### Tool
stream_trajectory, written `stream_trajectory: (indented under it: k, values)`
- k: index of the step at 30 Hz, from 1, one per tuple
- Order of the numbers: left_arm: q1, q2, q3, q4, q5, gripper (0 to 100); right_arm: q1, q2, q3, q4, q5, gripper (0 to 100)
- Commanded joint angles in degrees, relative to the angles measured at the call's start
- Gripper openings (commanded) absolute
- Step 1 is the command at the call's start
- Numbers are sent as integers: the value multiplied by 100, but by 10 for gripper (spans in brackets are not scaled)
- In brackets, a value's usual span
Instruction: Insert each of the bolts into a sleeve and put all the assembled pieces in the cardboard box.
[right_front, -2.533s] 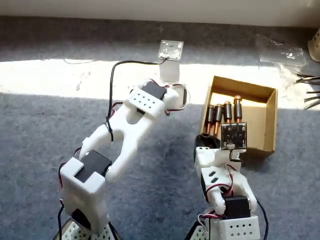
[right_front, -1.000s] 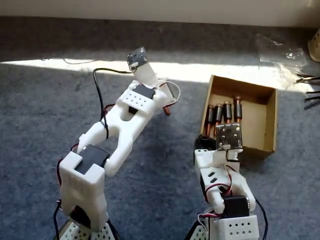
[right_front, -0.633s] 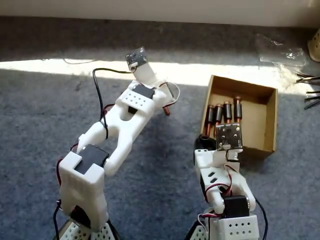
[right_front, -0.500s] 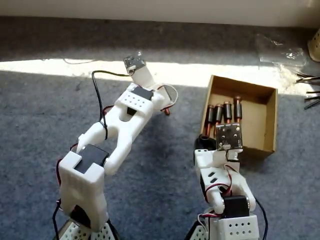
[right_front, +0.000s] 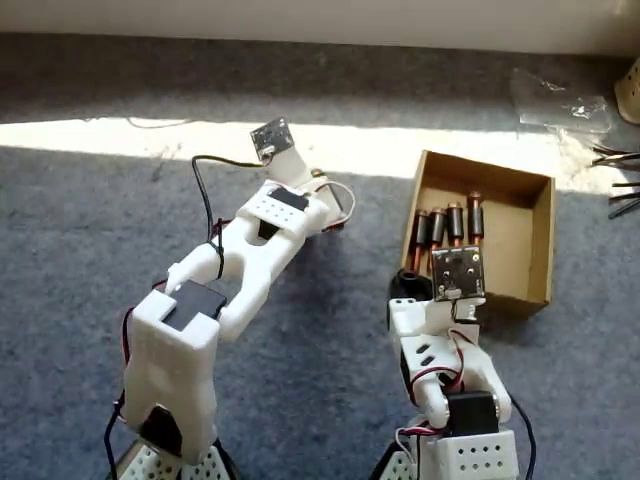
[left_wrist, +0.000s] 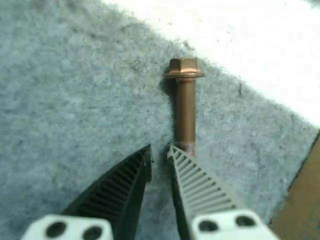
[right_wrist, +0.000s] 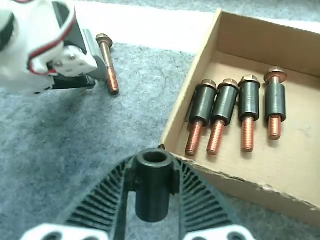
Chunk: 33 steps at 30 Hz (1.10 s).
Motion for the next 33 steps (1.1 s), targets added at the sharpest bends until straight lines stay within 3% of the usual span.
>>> stream_trajectory:
  k: [1,15,30,33]
  values:
    - [136,92,-374,-114,26,70,22,-66,-84,-154,88,4]
    - [321,-541,-391,308,18,70,22,-66,-84,-154,88,4]
    - [374,-585,-356,97,9,71,22,-66,-84,-154,88,4]
    - [497,-593,-400,35,-501,70,22,-66,-84,-154,88,4]
